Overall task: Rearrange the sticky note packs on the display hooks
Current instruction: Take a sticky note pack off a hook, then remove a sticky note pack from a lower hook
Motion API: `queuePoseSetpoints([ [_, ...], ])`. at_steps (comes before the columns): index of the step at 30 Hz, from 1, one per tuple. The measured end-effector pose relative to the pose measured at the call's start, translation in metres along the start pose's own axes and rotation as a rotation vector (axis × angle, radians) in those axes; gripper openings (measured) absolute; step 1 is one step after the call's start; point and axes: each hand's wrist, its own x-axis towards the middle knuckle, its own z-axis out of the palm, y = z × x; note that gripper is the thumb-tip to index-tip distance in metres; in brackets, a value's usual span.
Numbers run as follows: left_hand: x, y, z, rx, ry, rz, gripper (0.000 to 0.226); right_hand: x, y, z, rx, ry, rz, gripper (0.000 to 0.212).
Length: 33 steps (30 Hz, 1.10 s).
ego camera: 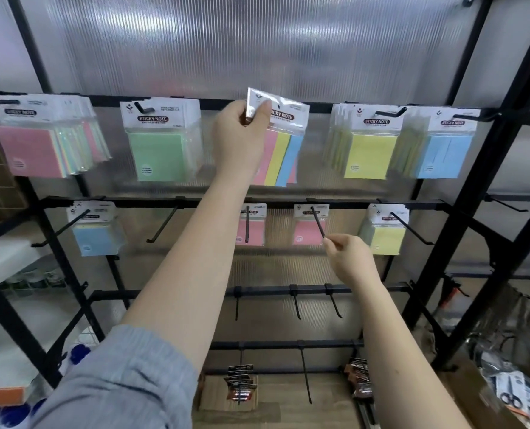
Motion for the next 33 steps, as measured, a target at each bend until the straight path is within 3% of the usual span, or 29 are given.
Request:
queuePoseSetpoints([
  [7, 0.005, -0.007, 0.010, 0.013, 0.033, -0.047, 0.021, -0.001, 0.000, -0.002, 0.019, 0.016, -0.006, 0.030],
  [15, 0.005, -0.019, 0.012, 0.059, 0.058, -0.034, 0.041, -0.001, -0.003, -0.004, 0.011, 0.020, -0.015, 0.022],
  [21, 0.008, -0.023, 0.021, 0.178, 0.156, 0.000, 0.044, 0.001, -0.006, -0.003, -0.001, 0.026, -0.004, 0.031],
  [25, 0.008, -0.032, 0.024, 0.213, 0.231, 0.010, 0.017, 0.002, -0.006, -0.002, 0.006, 0.060, -0.014, 0.032],
  [27, -0.001, -0.035, 0.022, 0.225, 0.298, 0.080, 0.030, 0.001, -0.006, -0.002, 0.009, 0.068, -0.017, 0.032],
  [29, -0.011, -0.038, 0.019, 0.308, 0.321, 0.274, 0.030, 0.002, -0.006, -0.002, 0.010, 0.076, -0.026, 0.032],
  [33, -0.022, -0.051, 0.017, 0.462, 0.150, 0.546, 0.018, 0.002, -0.007, -0.003, -0.003, 0.090, -0.042, 0.032],
])
